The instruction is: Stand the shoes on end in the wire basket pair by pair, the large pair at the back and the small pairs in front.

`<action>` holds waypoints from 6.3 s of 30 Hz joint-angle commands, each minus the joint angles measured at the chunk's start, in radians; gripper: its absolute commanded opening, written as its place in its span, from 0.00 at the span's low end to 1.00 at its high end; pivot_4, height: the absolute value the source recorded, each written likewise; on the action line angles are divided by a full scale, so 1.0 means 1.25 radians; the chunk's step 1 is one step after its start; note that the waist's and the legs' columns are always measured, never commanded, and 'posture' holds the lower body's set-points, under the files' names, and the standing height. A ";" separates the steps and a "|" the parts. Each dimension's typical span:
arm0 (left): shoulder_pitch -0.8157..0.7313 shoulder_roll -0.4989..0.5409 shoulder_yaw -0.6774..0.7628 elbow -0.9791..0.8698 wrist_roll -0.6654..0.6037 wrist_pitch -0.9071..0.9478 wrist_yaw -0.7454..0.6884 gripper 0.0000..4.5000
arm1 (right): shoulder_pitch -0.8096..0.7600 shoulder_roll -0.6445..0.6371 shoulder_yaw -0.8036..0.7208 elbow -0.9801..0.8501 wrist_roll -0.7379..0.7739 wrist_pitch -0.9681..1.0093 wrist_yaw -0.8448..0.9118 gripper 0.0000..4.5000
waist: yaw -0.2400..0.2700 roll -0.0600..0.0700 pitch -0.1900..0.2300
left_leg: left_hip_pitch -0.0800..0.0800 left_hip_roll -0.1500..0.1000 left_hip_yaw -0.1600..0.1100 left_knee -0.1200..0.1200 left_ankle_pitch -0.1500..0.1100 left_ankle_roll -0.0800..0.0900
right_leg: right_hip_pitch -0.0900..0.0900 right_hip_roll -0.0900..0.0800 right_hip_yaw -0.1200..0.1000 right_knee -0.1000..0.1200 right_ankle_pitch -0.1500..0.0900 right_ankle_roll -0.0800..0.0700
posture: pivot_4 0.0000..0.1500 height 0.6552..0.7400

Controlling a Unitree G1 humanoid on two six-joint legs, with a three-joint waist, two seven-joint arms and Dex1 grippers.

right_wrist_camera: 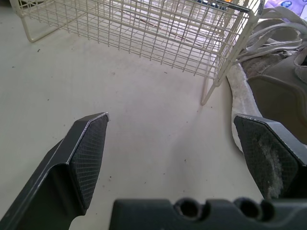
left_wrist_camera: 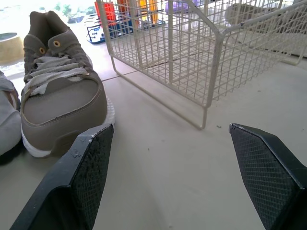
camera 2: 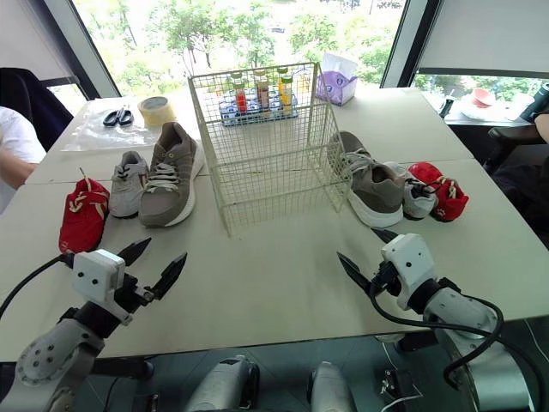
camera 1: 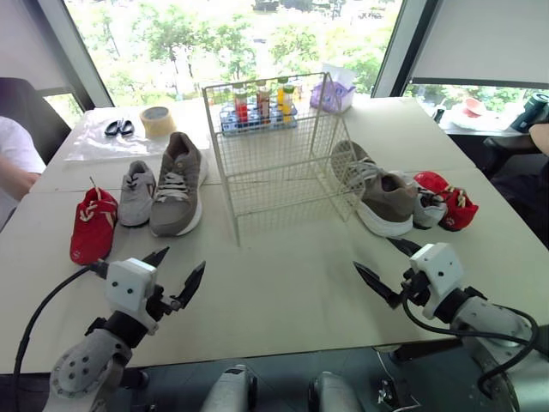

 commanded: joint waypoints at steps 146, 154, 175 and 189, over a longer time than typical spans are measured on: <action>-0.769 0.430 -0.056 0.239 -0.400 0.317 -0.461 0.88 | -0.940 -0.217 0.396 0.319 -0.193 0.221 0.612 0.94 | -0.039 0.005 0.015 | -0.012 0.000 0.000 0.002 0.006 -0.008 | -0.017 0.003 0.000 0.010 0.002 0.004 | 1.00 1.00; -0.767 0.426 -0.057 0.241 -0.399 0.311 -0.466 0.88 | -0.909 -0.229 0.095 0.154 -0.034 0.539 0.459 1.00 | -0.039 0.005 0.014 | -0.012 0.000 -0.001 0.002 0.005 -0.008 | -0.016 0.003 0.000 0.011 0.002 0.004 | 1.00 1.00; -0.831 0.387 -0.120 0.308 -0.352 0.281 -0.526 0.88 | -0.564 0.109 -0.174 0.155 -0.077 0.629 -0.028 1.00 | -0.041 0.005 0.014 | -0.009 0.000 0.001 0.003 0.003 -0.003 | -0.015 0.003 0.001 0.016 0.002 0.004 | 1.00 1.00; -0.820 0.392 -0.101 0.263 -0.371 0.309 -0.471 0.88 | -0.580 0.099 -0.057 0.395 -0.089 0.343 -0.092 0.88 | -0.043 0.005 0.014 | -0.008 0.000 0.001 0.003 0.003 -0.003 | -0.015 0.003 0.002 0.016 0.002 0.004 | 1.00 1.00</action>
